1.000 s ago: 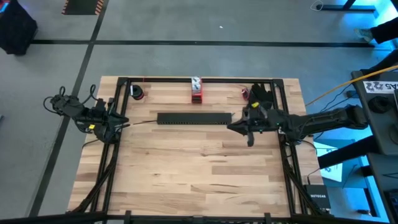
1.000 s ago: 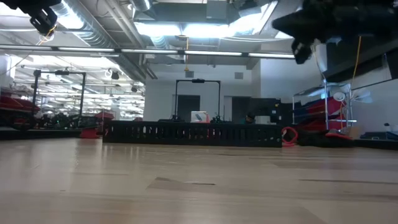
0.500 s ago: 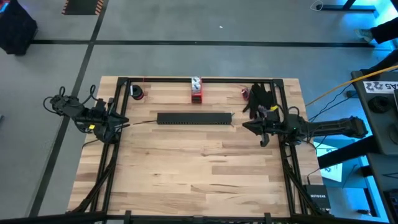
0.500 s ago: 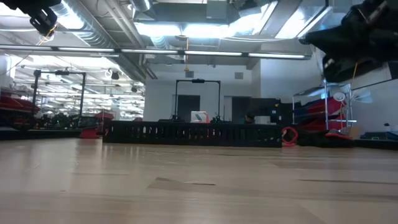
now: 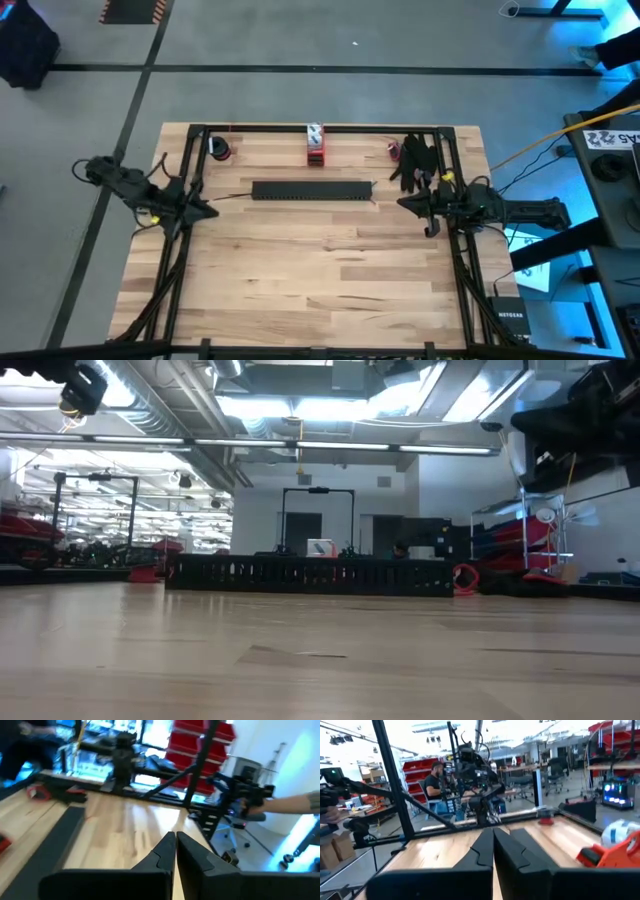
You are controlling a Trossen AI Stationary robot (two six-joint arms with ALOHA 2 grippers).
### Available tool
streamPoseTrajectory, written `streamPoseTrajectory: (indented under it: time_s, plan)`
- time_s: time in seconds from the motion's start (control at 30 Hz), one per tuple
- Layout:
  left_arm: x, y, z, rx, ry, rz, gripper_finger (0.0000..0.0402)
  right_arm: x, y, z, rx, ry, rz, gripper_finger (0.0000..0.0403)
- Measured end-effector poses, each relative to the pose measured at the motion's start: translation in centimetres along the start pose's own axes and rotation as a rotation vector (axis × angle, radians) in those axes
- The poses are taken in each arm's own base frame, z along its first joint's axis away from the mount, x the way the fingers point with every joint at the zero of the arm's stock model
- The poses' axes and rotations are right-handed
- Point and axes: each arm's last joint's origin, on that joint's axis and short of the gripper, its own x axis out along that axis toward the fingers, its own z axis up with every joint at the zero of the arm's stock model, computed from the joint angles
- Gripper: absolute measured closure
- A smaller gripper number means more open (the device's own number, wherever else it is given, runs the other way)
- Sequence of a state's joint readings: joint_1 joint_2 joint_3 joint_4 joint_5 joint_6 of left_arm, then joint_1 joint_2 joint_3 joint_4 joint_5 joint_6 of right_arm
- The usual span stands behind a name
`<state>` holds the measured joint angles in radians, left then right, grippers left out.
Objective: Ziptie cables
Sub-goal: Return to Home Position
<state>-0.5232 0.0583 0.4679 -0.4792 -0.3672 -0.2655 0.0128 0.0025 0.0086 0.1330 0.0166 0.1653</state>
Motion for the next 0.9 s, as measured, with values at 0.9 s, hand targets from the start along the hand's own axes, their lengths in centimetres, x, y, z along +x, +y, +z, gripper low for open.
streamPoseTrajectory:
  time_s: [0.9]
  plan:
    - [3.7, 2.3, -6.4, 0.069, -0.014, 0.120, 0.0393, 0.0, -0.2, -1.3, 0.019, 0.133, -0.007, 0.0398]
